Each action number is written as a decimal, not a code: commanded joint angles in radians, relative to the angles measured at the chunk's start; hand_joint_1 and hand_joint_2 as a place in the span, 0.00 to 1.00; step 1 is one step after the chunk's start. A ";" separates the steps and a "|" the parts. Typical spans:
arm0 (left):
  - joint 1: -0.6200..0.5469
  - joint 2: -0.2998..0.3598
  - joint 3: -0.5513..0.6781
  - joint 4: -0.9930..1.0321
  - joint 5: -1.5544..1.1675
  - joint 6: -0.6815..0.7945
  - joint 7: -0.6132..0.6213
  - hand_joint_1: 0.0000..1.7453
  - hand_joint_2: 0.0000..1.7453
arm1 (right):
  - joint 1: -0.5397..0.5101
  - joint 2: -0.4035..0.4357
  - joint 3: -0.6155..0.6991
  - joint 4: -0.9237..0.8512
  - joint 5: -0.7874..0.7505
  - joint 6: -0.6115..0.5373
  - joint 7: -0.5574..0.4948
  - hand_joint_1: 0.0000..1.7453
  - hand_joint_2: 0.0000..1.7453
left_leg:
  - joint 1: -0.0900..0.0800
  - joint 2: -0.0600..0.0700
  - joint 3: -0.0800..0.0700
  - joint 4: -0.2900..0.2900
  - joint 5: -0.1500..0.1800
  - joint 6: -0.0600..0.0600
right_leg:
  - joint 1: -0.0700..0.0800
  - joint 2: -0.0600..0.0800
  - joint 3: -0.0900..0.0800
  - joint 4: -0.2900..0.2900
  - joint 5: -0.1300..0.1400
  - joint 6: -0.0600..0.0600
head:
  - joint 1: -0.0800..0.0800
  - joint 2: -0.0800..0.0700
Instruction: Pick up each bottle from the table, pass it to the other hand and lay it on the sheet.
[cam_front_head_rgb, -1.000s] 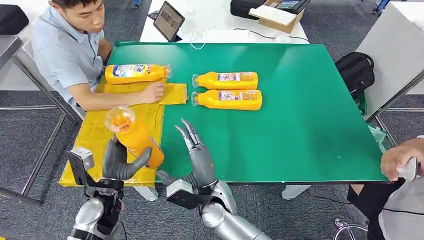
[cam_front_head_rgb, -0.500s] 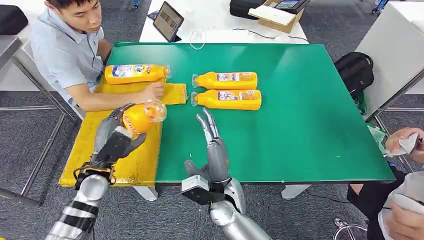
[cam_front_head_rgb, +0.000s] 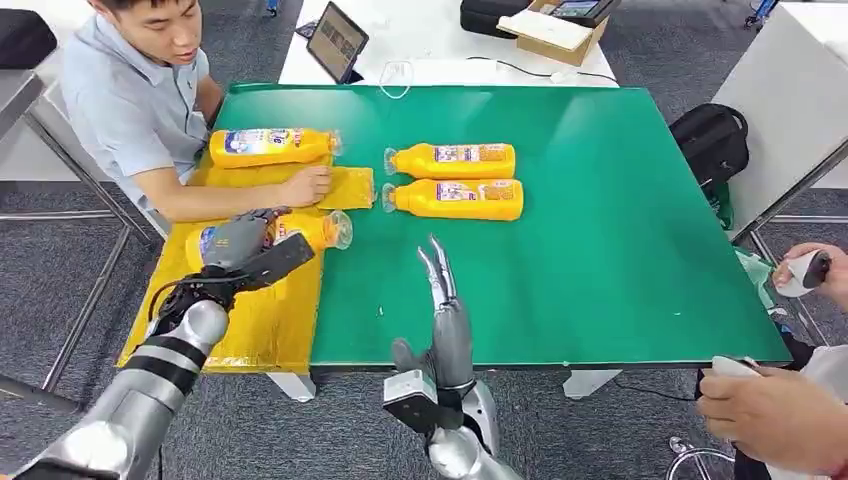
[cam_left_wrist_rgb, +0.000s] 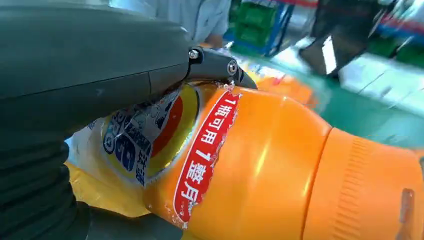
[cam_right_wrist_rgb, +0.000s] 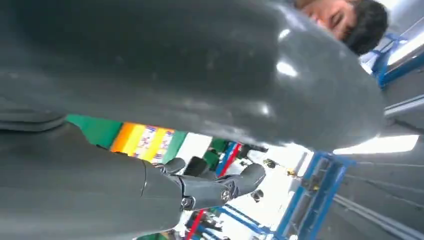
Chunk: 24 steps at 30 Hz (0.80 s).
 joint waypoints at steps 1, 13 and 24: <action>-0.175 0.026 -0.034 0.351 -0.006 -0.124 -0.022 1.00 1.00 | 0.031 -0.014 -0.078 0.051 0.005 -0.003 0.001 0.00 0.00 | 0.001 0.000 0.003 0.000 -0.001 -0.001 | 0.001 0.000 0.003 0.000 -0.001 -0.001 | 0.000 0.000; -0.196 0.027 -0.070 0.390 -0.031 -0.174 -0.017 0.92 1.00 | 0.007 -0.010 -0.064 0.078 -0.007 -0.003 0.001 0.00 0.00 | 0.000 0.001 0.003 0.000 -0.001 -0.001 | 0.000 0.001 0.002 0.001 -0.001 -0.001 | 0.000 0.000; -0.060 -0.065 0.216 0.106 0.537 -0.368 -0.144 0.00 1.00 | 0.019 0.003 -0.104 0.087 0.024 -0.003 0.001 0.00 0.00 | 0.000 0.000 0.004 0.000 -0.001 -0.001 | 0.001 0.000 0.004 0.000 -0.001 -0.001 | 0.000 0.000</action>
